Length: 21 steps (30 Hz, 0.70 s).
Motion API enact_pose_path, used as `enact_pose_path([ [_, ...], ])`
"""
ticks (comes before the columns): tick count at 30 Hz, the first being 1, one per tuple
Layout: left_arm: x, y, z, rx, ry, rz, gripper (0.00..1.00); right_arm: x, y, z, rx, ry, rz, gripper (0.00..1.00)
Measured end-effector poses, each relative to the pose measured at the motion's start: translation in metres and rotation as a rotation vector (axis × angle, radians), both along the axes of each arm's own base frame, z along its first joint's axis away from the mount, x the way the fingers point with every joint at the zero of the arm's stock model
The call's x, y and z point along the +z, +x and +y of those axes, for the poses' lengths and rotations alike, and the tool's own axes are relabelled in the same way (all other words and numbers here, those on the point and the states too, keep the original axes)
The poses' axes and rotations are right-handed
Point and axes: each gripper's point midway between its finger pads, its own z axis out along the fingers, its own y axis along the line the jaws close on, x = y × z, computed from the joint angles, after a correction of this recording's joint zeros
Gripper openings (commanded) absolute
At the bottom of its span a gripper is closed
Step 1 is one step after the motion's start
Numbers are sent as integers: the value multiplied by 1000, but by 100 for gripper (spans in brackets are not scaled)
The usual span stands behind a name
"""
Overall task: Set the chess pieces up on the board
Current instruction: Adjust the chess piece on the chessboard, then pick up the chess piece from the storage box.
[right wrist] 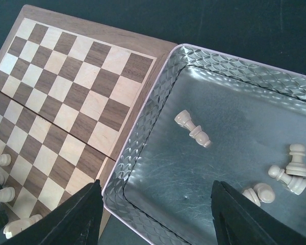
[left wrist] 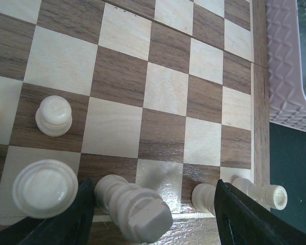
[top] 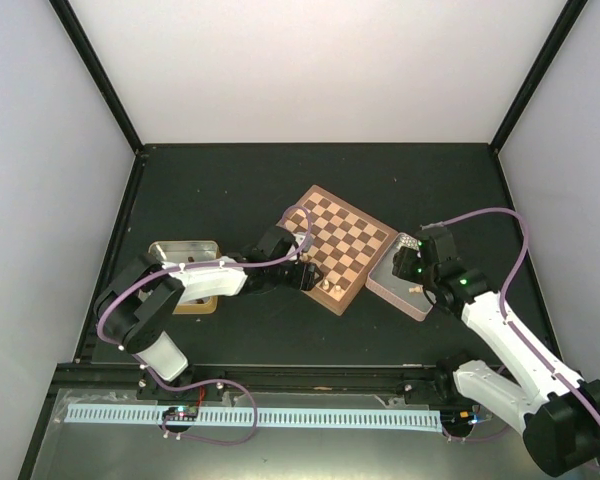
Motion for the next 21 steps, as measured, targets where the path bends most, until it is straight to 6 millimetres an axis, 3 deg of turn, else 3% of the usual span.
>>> enact_pose_path([
  [6,1,0,1,1,2,-2,72,-6,0,0,5,-14,18,58],
  [10,7,-2,7,16,17,-4,75,-23,3,-4,12,-59,78,52],
  [16,42,-7,18,45,-21,-63,76,-60,11,-15,33,-149,209,40],
  [21,69,-10,24,68,-74,-112,76,-77,27,-14,79,-188,263,38],
])
